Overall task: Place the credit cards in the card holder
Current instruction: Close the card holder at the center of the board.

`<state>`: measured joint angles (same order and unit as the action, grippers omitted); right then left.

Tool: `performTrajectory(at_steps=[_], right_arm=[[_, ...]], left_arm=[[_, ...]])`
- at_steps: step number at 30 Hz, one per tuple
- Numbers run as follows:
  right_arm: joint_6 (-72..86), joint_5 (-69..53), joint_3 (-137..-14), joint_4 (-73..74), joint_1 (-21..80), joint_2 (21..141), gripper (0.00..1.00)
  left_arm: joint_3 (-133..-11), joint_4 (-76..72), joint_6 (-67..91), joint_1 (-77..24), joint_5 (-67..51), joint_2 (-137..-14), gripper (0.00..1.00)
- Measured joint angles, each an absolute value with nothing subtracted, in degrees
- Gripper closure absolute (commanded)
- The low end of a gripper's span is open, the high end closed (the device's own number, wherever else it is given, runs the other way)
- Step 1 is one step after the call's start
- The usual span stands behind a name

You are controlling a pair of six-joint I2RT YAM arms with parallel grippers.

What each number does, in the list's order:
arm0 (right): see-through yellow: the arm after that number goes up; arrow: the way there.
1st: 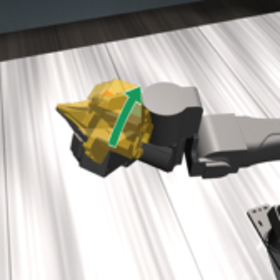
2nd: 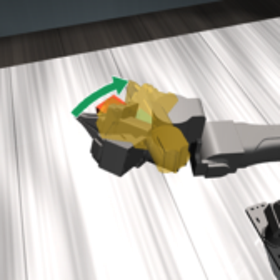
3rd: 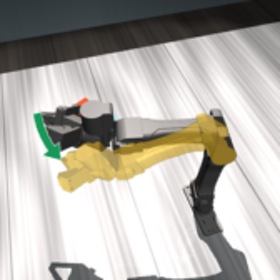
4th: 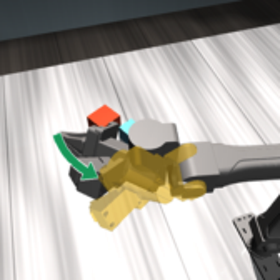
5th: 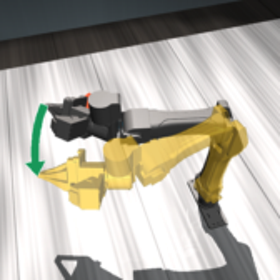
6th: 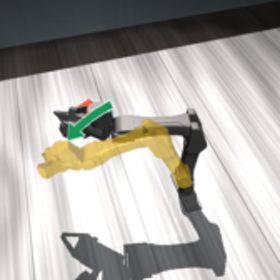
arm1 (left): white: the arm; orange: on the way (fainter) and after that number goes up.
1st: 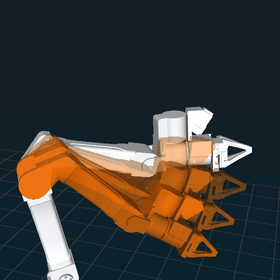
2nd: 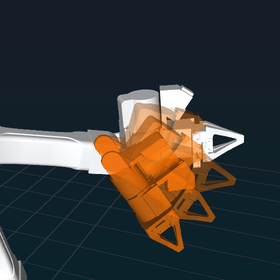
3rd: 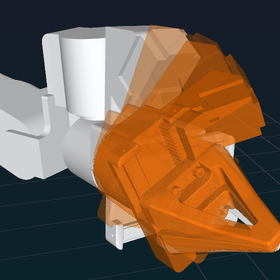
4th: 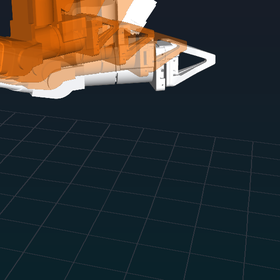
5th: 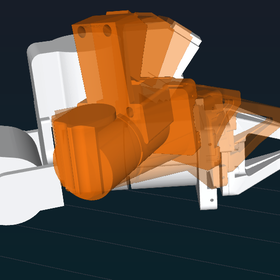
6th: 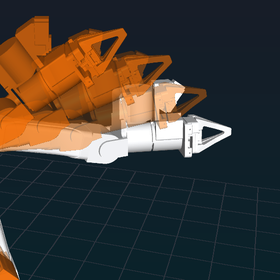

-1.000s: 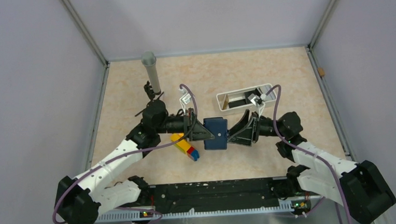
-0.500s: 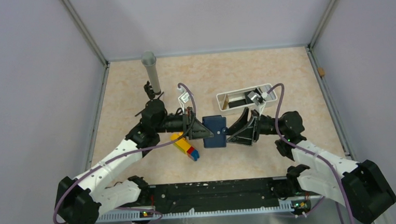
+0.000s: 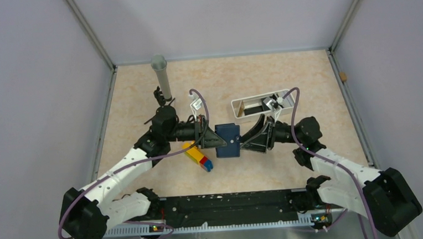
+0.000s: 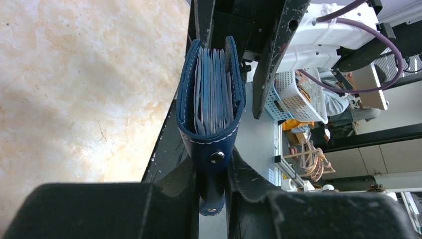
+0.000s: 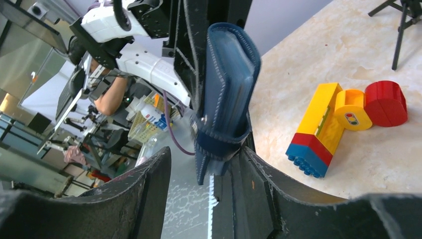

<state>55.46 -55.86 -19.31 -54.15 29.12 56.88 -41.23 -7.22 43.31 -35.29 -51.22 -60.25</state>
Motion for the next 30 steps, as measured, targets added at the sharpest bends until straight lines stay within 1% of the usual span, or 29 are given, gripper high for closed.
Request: performTrajectory(at_steps=[7,15,27,28,30], right_arm=[[55.4,-52.1,-19.3,-55.5,29.1,59.5,0.46],[57.4,-51.5,-19.2,-59.9,29.1,61.0,0.47],[59.8,-51.1,-19.1,-61.5,29.1,61.3,0.51],[59.7,-50.9,-19.1,-61.2,29.1,61.3,0.51],[59.0,-50.3,-19.0,-60.0,29.1,61.3,0.46]], left_arm=[[-40.2,-7.4,43.5,-35.3,-53.1,-60.3,1.00],[-40.0,-7.6,43.6,-35.3,-53.2,-60.2,1.00],[-39.8,-4.7,43.3,-34.5,-47.3,-59.6,1.00],[-39.8,-4.7,43.3,-34.5,-47.0,-59.6,1.00],[-39.8,-4.7,43.3,-34.5,-46.9,-59.6,1.00]])
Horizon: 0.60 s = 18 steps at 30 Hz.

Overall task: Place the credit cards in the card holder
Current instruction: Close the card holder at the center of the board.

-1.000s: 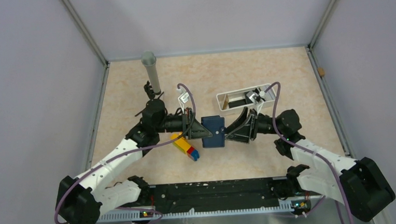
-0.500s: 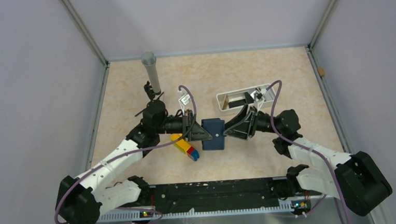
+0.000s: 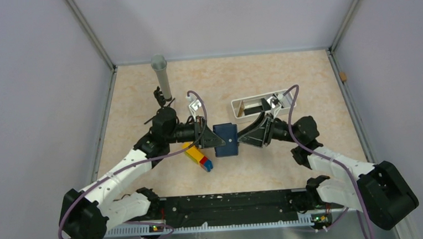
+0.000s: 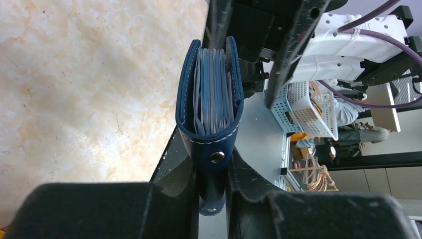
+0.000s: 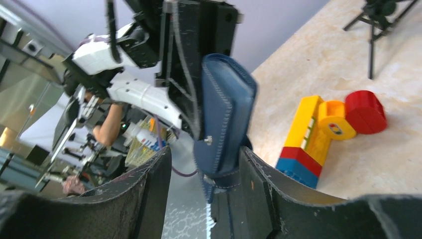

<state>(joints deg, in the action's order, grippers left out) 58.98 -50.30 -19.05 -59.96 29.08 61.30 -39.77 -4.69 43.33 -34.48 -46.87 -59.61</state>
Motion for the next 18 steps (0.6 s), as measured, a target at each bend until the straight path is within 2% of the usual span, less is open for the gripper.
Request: performTrajectory(at_steps=[4,10,11,12,17,18], right_arm=[[55.5,-46.6,-19.0,-53.1,29.1,61.2,0.36],[53.8,-45.1,-18.3,-50.5,29.0,61.3,0.28],[53.8,-45.2,-18.3,-50.7,29.0,61.3,0.25],[53.8,-45.4,-18.3,-50.7,29.0,61.3,0.16],[51.1,-44.8,-18.9,-45.0,29.0,60.1,0.11],[50.3,-44.4,-19.1,-43.5,28.9,59.8,0.06]], left_arm=[[-39.5,-4.8,43.4,-34.4,-47.4,-59.6,1.00],[-38.6,-5.9,43.5,-34.2,-47.7,-59.6,1.00],[-38.6,-5.8,43.4,-34.1,-47.4,-59.6,1.00],[-38.6,-5.6,43.2,-34.1,-47.0,-59.6,1.00],[-39.0,-4.4,40.8,-33.8,-46.4,-62.3,1.00],[-39.4,-4.3,40.4,-33.8,-46.4,-63.7,1.00]])
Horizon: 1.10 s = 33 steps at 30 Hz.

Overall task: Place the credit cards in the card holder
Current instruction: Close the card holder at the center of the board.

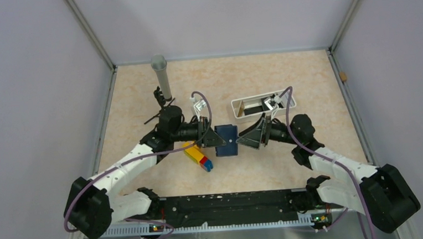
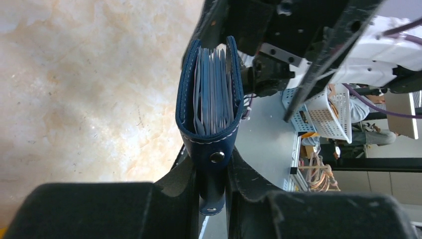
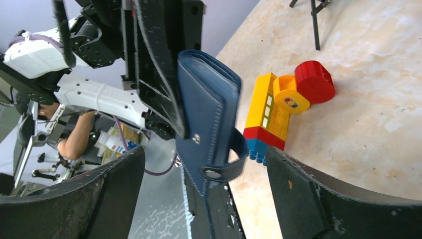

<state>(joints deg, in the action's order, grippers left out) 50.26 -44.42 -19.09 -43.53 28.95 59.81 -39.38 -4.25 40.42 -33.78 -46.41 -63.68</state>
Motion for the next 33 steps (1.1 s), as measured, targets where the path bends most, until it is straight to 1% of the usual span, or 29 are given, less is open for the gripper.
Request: performTrajectory(at_steps=[1,3,11,16,23,27,33], right_arm=[[49.5,-44.1,-19.3,-42.4,28.7,59.5,0.03],[49.1,-43.3,-19.3,-41.8,28.5,59.2,0.01],[49.8,-37.7,-15.7,-42.5,26.9,56.1,0.01],[51.6,-35.9,-11.5,-46.3,26.9,53.6,0.01],[53.6,-37.0,-11.2,-52.3,28.3,58.0,0.02],[54.1,-37.8,-11.4,-55.0,30.1,61.1,0.08],[54.5,-39.0,-12.5,-58.4,31.3,62.3,0.21]], left_arm=[[-39.5,-4.2,40.3,-33.8,-46.4,-64.8,1.00],[-39.6,-3.4,39.9,-34.2,-45.8,-66.8,1.00],[-39.6,-4.3,40.3,-36.3,-42.3,-67.7,1.00],[-39.6,-7.2,42.4,-36.7,-40.3,-67.7,1.00],[-38.4,-13.9,46.9,-37.3,-39.9,-68.3,1.00],[-37.7,-14.9,48.1,-37.7,-40.2,-69.0,1.00],[-37.5,-14.9,48.1,-37.8,-40.1,-69.1,1.00]])
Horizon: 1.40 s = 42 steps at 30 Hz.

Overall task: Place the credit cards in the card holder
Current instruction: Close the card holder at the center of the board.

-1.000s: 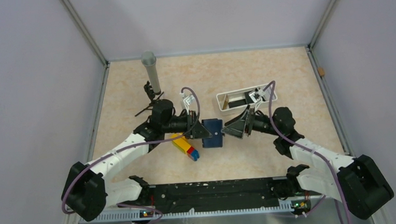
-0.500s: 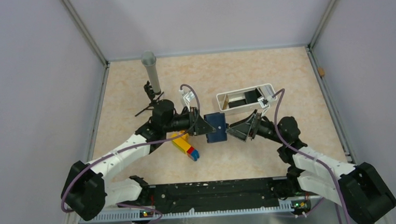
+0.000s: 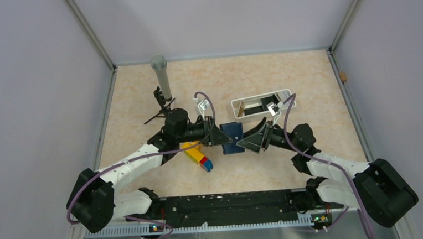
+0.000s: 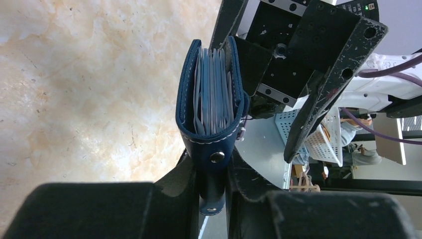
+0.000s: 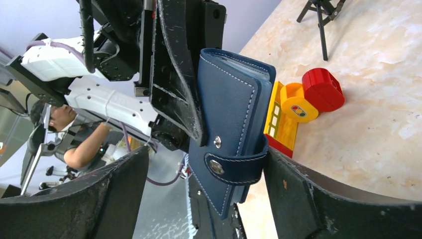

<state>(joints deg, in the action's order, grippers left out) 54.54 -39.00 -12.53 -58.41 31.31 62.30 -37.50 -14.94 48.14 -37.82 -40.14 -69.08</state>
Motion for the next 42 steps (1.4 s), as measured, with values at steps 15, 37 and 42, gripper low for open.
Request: performTrajectory(at_steps=[15,37,42], right_arm=[[53.0,-39.0,-12.6,-55.2,31.4,61.1,0.42],[54.6,-38.6,-12.5,-55.0,31.4,61.2,0.46],[55.3,-38.4,-12.4,-55.2,31.4,61.2,0.46]], left_arm=[[-37.5,-13.5,47.9,-37.9,-40.1,-69.2,1.00],[-37.1,-13.8,48.4,-37.8,-39.8,-69.2,1.00],[-36.2,-15.7,49.0,-37.5,-40.7,-69.2,1.00]])
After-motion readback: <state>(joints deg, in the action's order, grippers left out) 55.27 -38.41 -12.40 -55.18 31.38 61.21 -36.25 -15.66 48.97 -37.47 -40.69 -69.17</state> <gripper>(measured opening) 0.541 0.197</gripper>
